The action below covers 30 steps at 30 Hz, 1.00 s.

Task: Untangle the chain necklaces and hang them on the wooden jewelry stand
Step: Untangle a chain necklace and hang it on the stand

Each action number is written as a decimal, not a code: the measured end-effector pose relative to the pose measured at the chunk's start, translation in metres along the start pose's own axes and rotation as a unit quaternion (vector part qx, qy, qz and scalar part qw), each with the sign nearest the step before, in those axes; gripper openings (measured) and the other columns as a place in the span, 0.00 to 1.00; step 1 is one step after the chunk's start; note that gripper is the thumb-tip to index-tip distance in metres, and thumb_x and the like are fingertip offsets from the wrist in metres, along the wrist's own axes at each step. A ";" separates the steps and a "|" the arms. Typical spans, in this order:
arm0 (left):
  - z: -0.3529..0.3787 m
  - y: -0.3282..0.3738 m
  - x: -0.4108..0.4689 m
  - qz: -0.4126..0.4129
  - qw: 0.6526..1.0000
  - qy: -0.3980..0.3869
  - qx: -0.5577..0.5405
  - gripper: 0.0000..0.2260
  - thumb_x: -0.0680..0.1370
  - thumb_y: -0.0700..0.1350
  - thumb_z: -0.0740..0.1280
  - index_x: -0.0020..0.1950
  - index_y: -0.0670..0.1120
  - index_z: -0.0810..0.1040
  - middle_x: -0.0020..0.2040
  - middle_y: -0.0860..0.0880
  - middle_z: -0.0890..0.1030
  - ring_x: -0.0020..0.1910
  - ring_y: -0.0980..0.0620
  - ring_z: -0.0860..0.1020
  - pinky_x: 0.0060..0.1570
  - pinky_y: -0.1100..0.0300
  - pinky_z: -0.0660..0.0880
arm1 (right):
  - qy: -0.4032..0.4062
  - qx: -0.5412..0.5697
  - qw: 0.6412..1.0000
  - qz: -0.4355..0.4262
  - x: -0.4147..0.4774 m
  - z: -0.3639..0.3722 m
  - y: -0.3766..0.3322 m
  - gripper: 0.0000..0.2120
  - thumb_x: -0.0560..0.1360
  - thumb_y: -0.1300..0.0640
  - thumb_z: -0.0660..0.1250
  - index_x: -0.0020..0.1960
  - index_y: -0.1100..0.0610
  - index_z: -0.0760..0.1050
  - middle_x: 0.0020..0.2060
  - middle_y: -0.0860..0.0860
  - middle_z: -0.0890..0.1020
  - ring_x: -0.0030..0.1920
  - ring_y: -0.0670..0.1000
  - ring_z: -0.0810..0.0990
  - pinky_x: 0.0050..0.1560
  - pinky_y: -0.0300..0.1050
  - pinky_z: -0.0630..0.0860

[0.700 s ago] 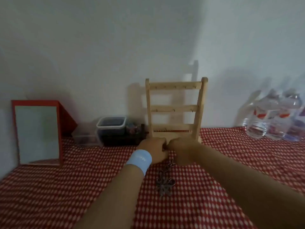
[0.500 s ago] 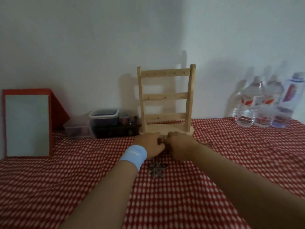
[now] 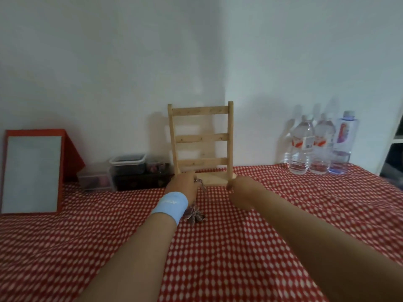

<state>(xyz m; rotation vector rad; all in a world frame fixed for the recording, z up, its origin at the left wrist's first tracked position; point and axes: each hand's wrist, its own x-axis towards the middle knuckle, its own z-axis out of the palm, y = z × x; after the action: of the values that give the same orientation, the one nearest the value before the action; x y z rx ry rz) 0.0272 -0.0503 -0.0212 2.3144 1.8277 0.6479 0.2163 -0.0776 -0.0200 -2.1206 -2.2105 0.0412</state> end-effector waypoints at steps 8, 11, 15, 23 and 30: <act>-0.012 0.010 0.030 -0.078 0.910 -0.223 0.340 0.12 0.81 0.40 0.58 0.63 0.47 0.75 0.62 0.49 0.78 0.60 0.46 0.77 0.56 0.54 0.74 | -0.054 -0.014 0.998 0.041 0.027 0.012 0.022 0.18 0.79 0.60 0.67 0.68 0.58 0.78 0.64 0.57 0.80 0.63 0.57 0.80 0.66 0.49 0.77; -0.005 0.010 0.037 -0.024 0.943 -0.191 0.272 0.11 0.79 0.44 0.61 0.59 0.48 0.78 0.56 0.48 0.80 0.55 0.46 0.79 0.53 0.54 0.76 | -0.051 0.019 0.998 0.014 0.031 0.007 0.013 0.15 0.79 0.59 0.66 0.65 0.58 0.80 0.61 0.56 0.81 0.61 0.57 0.81 0.63 0.46 0.77; 0.014 0.010 0.028 0.058 0.977 -0.201 0.045 0.10 0.76 0.55 0.65 0.53 0.54 0.79 0.53 0.51 0.78 0.51 0.48 0.77 0.52 0.55 0.73 | -0.018 0.104 0.994 -0.008 0.038 0.001 0.001 0.10 0.78 0.57 0.69 0.57 0.55 0.84 0.53 0.52 0.84 0.55 0.53 0.82 0.58 0.45 0.80; -0.018 -0.033 0.032 0.002 0.955 -0.233 0.184 0.12 0.78 0.48 0.66 0.59 0.47 0.80 0.59 0.46 0.80 0.55 0.45 0.80 0.54 0.54 0.77 | -0.049 0.443 0.894 -0.048 0.040 -0.012 -0.020 0.12 0.80 0.60 0.67 0.63 0.57 0.81 0.55 0.52 0.85 0.54 0.52 0.84 0.55 0.43 0.81; 0.008 -0.031 0.051 -0.100 0.906 -0.087 -0.401 0.12 0.81 0.45 0.60 0.57 0.50 0.81 0.53 0.47 0.83 0.50 0.47 0.83 0.55 0.49 0.80 | -0.030 0.575 0.816 -0.044 0.052 0.004 -0.034 0.08 0.79 0.63 0.70 0.54 0.56 0.85 0.44 0.54 0.88 0.40 0.50 0.86 0.44 0.44 0.84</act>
<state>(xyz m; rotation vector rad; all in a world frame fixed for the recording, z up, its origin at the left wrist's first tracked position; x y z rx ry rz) 0.0111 0.0078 -0.0261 1.5602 1.3263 0.9060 0.1803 -0.0268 -0.0195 -1.2859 -1.5430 1.1201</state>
